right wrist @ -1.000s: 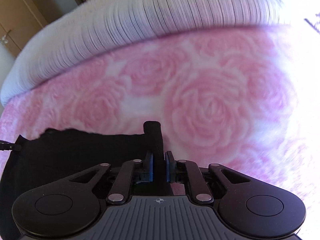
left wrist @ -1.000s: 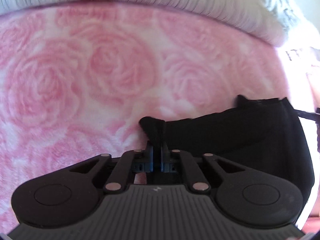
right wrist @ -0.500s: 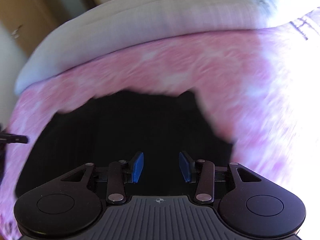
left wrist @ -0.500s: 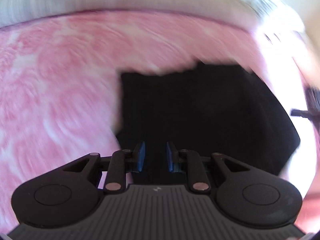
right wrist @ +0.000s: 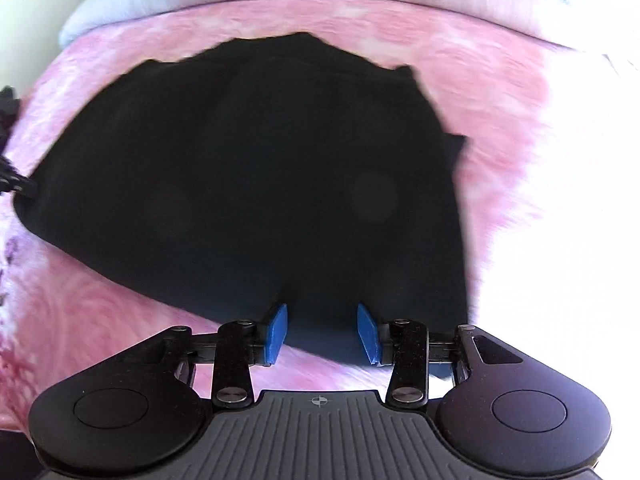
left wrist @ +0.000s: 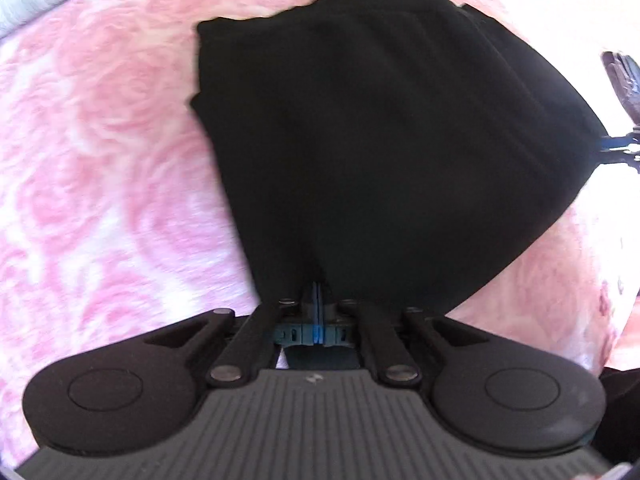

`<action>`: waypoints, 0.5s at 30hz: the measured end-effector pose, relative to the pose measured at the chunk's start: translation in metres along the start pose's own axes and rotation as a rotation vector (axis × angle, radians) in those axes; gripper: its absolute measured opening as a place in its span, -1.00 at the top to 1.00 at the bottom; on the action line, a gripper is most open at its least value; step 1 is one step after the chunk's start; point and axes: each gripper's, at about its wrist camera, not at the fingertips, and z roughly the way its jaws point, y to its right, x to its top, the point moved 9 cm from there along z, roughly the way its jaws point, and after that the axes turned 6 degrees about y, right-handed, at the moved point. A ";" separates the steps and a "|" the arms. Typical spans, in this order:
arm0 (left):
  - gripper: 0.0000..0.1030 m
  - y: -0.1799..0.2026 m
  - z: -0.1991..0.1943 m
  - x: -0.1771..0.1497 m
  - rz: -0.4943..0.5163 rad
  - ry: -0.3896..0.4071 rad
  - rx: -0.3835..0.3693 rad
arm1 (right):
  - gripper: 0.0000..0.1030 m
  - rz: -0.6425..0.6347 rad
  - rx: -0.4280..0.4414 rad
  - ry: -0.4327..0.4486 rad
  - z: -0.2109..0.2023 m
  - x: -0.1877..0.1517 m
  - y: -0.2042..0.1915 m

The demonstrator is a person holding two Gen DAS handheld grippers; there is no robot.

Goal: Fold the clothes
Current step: 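Open both grippers and release the folded black jacket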

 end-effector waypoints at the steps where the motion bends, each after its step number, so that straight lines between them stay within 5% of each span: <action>1: 0.95 -0.003 0.000 -0.003 -0.011 -0.007 0.007 | 0.17 0.035 -0.023 -0.012 -0.002 -0.005 0.010; 10: 0.96 0.005 0.010 -0.002 0.015 -0.071 0.069 | 0.17 0.150 -0.142 -0.133 0.003 -0.040 0.027; 15: 0.90 0.028 -0.026 0.006 -0.016 -0.029 0.080 | 0.17 0.103 -0.143 -0.015 -0.042 -0.014 -0.006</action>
